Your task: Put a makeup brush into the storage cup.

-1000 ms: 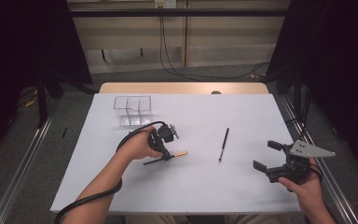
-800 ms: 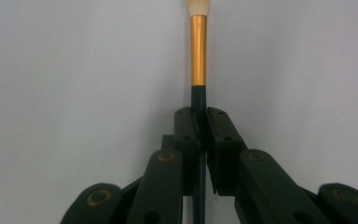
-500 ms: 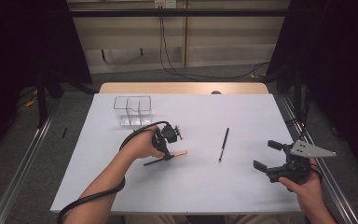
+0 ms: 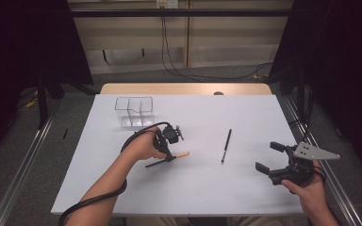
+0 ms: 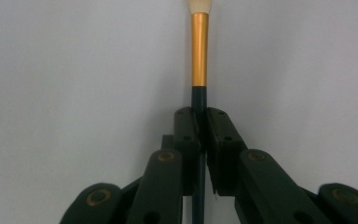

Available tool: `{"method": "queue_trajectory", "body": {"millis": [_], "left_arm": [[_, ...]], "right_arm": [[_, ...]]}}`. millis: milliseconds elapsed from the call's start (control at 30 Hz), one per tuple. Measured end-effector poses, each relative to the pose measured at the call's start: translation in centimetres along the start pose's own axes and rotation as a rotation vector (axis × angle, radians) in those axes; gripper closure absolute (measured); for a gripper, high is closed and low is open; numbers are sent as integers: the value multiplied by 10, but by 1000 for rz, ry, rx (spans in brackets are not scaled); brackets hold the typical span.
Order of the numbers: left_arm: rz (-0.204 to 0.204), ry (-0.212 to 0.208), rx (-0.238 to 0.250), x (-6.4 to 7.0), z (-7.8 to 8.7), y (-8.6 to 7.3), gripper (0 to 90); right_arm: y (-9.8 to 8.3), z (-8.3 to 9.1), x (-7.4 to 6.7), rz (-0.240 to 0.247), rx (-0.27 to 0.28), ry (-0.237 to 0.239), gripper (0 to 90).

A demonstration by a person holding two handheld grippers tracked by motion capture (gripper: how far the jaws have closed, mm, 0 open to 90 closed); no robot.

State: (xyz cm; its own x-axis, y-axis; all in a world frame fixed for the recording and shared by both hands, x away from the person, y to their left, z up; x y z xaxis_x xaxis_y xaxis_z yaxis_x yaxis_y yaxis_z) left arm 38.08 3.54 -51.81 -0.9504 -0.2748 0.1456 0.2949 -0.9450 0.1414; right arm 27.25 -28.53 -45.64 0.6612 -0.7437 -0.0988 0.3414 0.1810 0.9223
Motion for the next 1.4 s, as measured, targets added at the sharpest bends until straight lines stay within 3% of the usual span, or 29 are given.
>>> {"method": "queue_trajectory", "body": {"millis": [200,500,567,600,667,700,833,900,1000,1100,1400], "left_arm": [[1,27,-29,2,0,2,838],[52,-3,80,0,3,-6,839],[76,-26,146,0,8,-6,838],[76,-26,146,0,8,-6,838],[107,-43,232,-2,17,-4,838],[107,-43,232,-2,17,-4,838],[118,-30,310,-4,28,-3,838],[140,-26,391,-5,35,-1,838],[141,-12,425,-7,39,-1,838],[170,0,510,-9,46,1,839],[188,7,639,-12,59,0,838]], "right_arm": [[-1,0,1,-3,-1,-2,0],[-1,1,3,-7,0,-5,0],[-1,1,3,-6,-1,-6,0],[-1,1,3,-6,-1,-6,0],[-1,1,3,-8,0,-7,0],[-1,1,3,-8,0,-7,0],[0,1,2,-8,1,-6,0],[0,1,2,-7,2,-6,0],[0,2,2,-6,2,-7,0],[0,2,3,-7,6,-8,0],[0,2,3,-8,7,-9,0]]}}
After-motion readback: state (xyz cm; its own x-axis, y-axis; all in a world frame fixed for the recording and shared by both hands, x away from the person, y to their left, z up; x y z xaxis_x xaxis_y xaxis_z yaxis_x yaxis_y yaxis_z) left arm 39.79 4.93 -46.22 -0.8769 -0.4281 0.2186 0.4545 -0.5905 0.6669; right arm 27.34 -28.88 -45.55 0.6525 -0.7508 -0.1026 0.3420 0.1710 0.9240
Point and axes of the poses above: each handheld gripper's, and its own axes: z roughly backward along the jaws, y roughly out of its top, x roughly to its right, the point moved 7 cm from there along -z, roughly forward along the jaws, and after that the axes turned 4 degrees about -x, right-handed, at the moved point
